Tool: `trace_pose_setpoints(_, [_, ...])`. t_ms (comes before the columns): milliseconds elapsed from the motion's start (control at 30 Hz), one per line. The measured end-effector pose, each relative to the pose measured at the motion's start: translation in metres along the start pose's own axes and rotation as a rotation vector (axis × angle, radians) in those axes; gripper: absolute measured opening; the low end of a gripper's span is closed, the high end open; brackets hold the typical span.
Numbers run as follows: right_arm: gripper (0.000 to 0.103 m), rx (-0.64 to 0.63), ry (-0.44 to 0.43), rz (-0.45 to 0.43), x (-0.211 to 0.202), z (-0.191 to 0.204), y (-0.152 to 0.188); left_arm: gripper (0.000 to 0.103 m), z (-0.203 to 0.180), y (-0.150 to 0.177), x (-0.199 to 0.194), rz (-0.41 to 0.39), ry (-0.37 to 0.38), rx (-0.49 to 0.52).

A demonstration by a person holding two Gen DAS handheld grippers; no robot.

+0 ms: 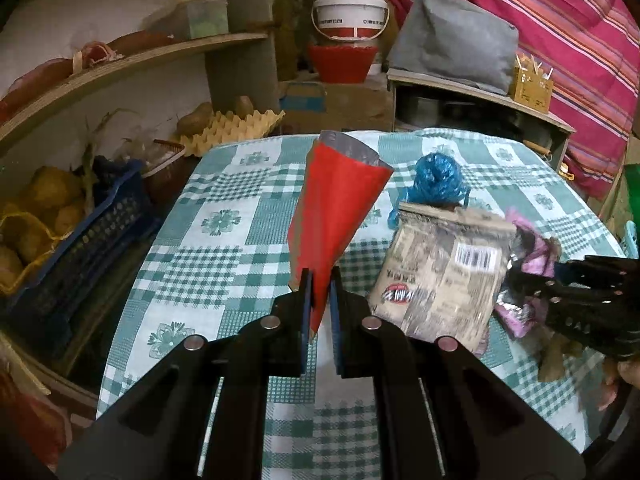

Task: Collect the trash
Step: 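Grasp the red packet with the left tool while the right tool grasps the pink wrapper, then carry the red packet and pink wrapper over the blue basket and open both tools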

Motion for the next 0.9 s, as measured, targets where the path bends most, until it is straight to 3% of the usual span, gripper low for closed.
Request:
trace_pose_setpoints(367, [0.028, 0.023, 0.148, -0.222, -0.073, -0.052, -0.02, 0.007, -0.039, -0.015, -0.012, -0.042, 0.029, 0.029])
trace_pose_setpoints(900, [0.028, 0.195, 0.341, -0.222, -0.111, -0.207, 0.008, 0.007, -0.159, -0.033, 0.004, -0.047, 0.158, 0.122])
Point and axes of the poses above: each gripper's, at about its wrist camera, not at the fingertips, and x roughly the way its jaws point, z to its left, y to its underside, the point moved 4 cm from there along x, roughly the way its jaws point, and after that the axes turned 9 degrees about y, right-handed, at the moved point
